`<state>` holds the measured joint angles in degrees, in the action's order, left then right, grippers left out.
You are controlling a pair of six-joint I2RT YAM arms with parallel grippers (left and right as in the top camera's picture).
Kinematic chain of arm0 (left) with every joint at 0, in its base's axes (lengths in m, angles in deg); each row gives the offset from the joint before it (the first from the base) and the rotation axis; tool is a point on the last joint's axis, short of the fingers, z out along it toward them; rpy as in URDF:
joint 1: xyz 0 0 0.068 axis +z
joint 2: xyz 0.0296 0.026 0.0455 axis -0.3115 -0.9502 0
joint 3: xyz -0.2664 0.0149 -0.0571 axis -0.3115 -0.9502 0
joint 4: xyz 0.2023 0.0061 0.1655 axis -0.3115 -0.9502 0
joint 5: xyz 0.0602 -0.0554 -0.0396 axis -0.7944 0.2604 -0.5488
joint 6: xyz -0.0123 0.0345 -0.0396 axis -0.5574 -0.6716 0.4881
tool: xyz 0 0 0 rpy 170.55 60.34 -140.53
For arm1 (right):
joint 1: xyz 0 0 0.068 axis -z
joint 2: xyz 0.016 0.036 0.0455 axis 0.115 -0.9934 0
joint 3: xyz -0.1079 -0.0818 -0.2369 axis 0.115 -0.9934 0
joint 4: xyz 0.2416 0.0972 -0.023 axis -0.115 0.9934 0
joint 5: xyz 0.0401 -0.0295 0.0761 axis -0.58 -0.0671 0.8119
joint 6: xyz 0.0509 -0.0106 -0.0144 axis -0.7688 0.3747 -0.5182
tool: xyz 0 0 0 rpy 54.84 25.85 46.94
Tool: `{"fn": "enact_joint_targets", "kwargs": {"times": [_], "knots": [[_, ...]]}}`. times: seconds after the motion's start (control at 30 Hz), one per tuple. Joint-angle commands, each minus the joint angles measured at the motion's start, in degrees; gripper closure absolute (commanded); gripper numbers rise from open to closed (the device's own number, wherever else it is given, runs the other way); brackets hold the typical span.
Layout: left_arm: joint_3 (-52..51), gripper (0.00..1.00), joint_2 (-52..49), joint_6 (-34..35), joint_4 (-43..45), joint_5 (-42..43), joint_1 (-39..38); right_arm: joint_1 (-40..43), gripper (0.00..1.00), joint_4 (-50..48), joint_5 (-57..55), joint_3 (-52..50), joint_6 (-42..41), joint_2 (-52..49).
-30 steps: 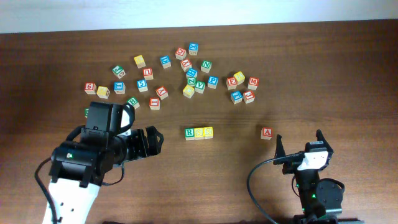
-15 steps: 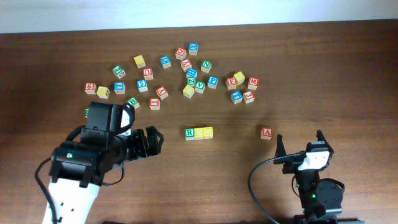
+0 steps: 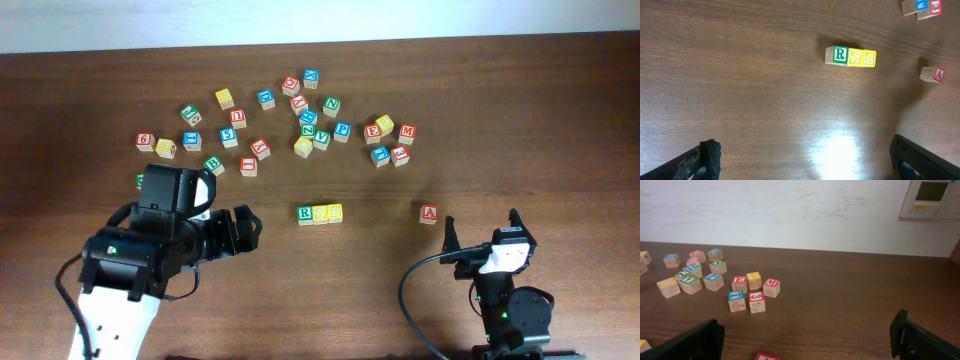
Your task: Spell out RSS
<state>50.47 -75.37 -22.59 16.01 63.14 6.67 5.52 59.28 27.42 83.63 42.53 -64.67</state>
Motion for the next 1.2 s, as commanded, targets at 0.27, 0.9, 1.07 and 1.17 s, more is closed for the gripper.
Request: {"fn": "enact_joint_targets", "kwargs": {"times": [0.27, 0.9, 1.07, 1.17], "knots": [[-33.4, 0.01, 32.6, -17.2, 27.7, 5.9, 12.2, 0.5, 0.02, 0.1, -0.3, -0.5, 0.0, 0.7], [-64.7, 0.01, 62.6, -17.1, 65.3, -8.7, 12.4, 0.5, 0.02, 0.1, -0.3, -0.5, 0.0, 0.7], [-64.7, 0.01, 62.6, -22.8, 63.1, -9.8, 13.6, 0.5, 0.01, 0.1, -0.3, -0.5, 0.0, 0.7], [-64.7, 0.01, 62.6, -22.8, 63.0, -9.5, 13.6, 0.5, 0.02, 0.1, -0.3, -0.5, 0.0, 0.7]]}}
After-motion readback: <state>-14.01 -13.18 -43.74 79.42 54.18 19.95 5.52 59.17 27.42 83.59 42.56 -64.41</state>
